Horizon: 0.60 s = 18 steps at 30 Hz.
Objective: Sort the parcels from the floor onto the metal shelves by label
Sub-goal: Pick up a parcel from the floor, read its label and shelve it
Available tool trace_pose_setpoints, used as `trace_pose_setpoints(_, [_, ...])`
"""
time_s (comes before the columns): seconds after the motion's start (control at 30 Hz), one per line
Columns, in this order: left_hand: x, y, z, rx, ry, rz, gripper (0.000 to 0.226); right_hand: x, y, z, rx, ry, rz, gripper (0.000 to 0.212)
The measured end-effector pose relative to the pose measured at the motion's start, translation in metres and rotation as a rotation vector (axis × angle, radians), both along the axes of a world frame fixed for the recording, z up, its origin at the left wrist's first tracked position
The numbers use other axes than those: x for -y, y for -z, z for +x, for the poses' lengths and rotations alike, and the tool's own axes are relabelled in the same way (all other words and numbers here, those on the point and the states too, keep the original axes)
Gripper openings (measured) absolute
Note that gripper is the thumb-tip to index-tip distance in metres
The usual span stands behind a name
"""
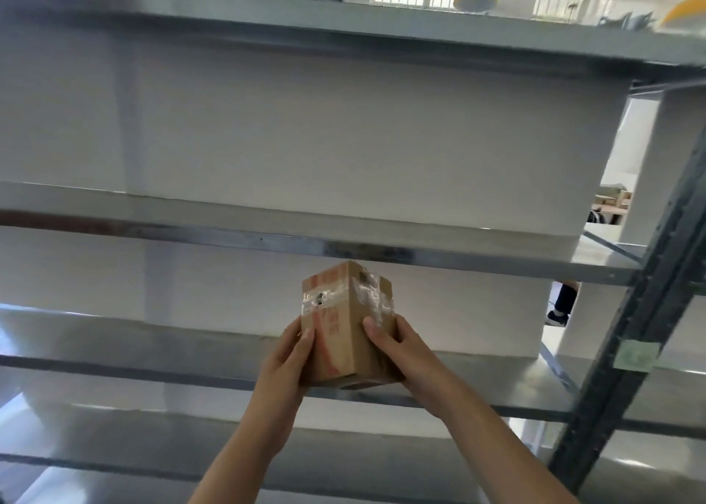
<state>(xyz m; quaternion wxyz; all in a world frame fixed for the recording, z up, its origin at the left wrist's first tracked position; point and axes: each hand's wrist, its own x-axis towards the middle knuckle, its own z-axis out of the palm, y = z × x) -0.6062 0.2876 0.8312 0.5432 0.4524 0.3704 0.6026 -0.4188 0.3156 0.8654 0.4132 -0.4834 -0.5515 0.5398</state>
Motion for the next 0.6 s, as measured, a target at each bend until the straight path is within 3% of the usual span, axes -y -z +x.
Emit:
trace_pose_setpoints(0.17, [-0.004, 0.001, 0.019, 0.065, 0.1, 0.049, 0.043, 0.01, 0.0, 0.011, -0.124, -0.009, -0.01, 0.095])
trace_pose_setpoints(0.3, [-0.004, 0.007, 0.031, 0.008, 0.076, 0.051, 0.043, 0.02, -0.001, 0.014, 0.009, 0.105, 0.076, 0.103])
trace_pose_setpoints(0.47, [-0.002, 0.015, 0.039, -0.071, -0.022, 0.001, 0.041, 0.025, 0.003, 0.007, 0.203, 0.098, 0.118, 0.064])
trace_pose_setpoints(0.6, [0.009, 0.011, 0.042, -0.145, -0.073, -0.065, 0.033, 0.029, 0.008, 0.003, 0.355, 0.142, 0.169, 0.051])
